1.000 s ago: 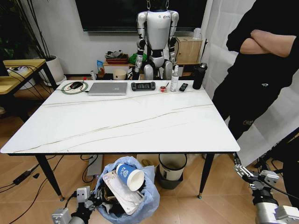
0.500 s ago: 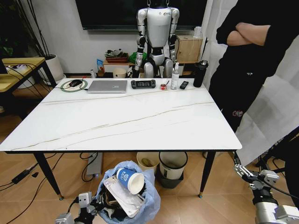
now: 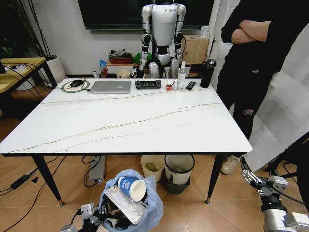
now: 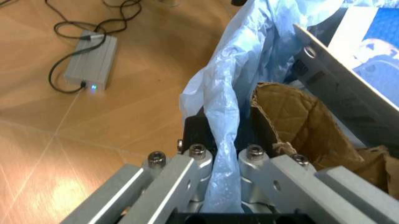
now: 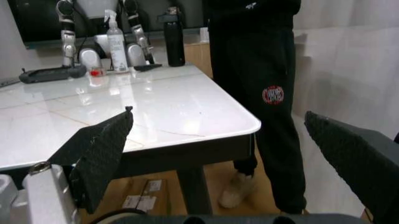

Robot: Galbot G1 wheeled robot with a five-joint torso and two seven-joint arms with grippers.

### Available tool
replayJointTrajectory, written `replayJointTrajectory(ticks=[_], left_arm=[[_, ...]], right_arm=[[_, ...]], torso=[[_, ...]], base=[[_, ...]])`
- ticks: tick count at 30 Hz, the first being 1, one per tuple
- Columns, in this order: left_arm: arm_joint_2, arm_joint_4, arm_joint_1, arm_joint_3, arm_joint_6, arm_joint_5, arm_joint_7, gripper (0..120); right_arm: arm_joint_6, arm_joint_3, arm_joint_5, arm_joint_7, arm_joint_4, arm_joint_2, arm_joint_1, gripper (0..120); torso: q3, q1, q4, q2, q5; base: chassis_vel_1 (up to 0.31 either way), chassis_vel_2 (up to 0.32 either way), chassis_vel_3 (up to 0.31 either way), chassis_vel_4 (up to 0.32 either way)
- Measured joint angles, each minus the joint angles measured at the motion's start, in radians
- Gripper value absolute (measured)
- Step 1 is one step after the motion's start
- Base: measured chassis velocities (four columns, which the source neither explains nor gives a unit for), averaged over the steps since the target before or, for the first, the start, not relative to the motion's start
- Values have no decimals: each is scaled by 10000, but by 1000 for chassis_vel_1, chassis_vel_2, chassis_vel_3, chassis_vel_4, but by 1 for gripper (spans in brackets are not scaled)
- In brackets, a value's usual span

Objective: Pick up the trash bin and place the trash from the table into it.

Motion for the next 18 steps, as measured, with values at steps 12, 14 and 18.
replayJointTrajectory(ticks=[12, 14, 18], left_arm=[[-426, 319, 105, -119, 0, 122, 2, 0], [-458, 357, 108, -129, -2, 134, 3, 0], [-492, 459, 119, -168, -25, 187, 7, 0]], right_arm=[[-1, 0, 1, 1, 0, 0, 0, 100], [-1, 0, 1, 1, 0, -1, 0, 100], [-1, -1, 1, 2, 0, -1, 0, 100]], torso=[[-332, -243, 0, -570, -1], [-367, -271, 1, -633, -1], [-516, -399, 1, -910, -1]], base=[[0, 0, 0, 0], [0, 0, 0, 0], [0, 0, 0, 0]])
